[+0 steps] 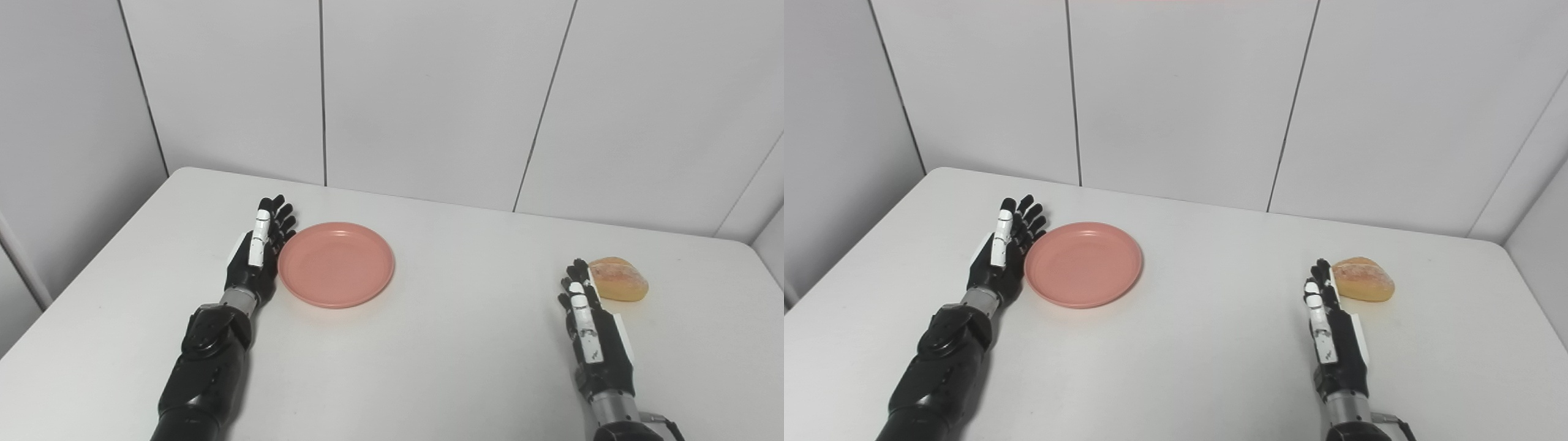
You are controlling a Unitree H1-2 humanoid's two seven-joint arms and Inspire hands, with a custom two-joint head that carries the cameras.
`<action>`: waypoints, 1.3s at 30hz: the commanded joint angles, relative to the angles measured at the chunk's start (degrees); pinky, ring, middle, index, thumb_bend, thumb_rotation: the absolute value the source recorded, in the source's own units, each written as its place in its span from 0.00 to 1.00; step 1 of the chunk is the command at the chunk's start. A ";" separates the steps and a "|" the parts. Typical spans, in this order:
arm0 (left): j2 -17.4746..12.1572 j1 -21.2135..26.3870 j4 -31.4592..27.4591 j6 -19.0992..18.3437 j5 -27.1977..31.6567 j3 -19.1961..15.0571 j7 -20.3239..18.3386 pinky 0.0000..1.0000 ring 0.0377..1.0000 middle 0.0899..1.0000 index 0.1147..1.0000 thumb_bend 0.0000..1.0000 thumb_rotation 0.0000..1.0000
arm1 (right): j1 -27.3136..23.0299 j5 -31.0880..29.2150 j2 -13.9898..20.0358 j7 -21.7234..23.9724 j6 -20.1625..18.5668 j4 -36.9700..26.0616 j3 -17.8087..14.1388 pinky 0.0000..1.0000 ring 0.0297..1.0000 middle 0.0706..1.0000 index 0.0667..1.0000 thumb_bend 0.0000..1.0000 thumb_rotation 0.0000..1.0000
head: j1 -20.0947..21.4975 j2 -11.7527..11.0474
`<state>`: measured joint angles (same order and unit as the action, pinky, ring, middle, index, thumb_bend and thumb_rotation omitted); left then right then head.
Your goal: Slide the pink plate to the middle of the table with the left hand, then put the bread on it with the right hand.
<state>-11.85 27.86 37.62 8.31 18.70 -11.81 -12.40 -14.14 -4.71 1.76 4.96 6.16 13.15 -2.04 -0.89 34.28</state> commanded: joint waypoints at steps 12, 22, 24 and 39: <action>0.99 -0.03 -3.58 -2.28 -0.71 1.94 -0.24 0.91 0.86 0.88 0.87 0.68 1.00 | -0.23 0.84 -1.97 -1.32 0.78 0.12 0.87 1.00 1.00 1.00 1.00 0.60 0.91 | 2.64 -0.33; 2.62 -1.32 -6.46 -3.85 -1.54 4.82 -1.10 0.93 0.89 0.91 0.90 0.67 1.00 | 0.02 1.10 -1.82 -1.50 1.42 0.37 0.99 1.00 1.00 1.00 1.00 0.61 0.91 | 2.33 -1.53; 3.12 -1.61 -6.79 -3.99 -2.20 5.28 -0.59 0.93 0.89 0.91 0.90 0.66 1.00 | 0.13 0.99 -1.87 -1.43 1.59 0.33 1.03 1.00 1.00 1.00 1.00 0.60 0.92 | 2.31 -1.41; 6.59 -4.07 -9.35 -2.03 -3.20 7.11 -1.24 0.94 0.90 0.91 0.91 0.64 1.00 | -0.06 0.54 -1.72 -1.36 1.34 0.27 0.92 1.00 1.00 1.00 1.00 0.63 0.90 | 2.90 0.28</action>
<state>-6.24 23.82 28.81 5.49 15.08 -5.07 -12.82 -14.21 -3.71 0.42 3.45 6.18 13.22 -1.16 2.11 34.37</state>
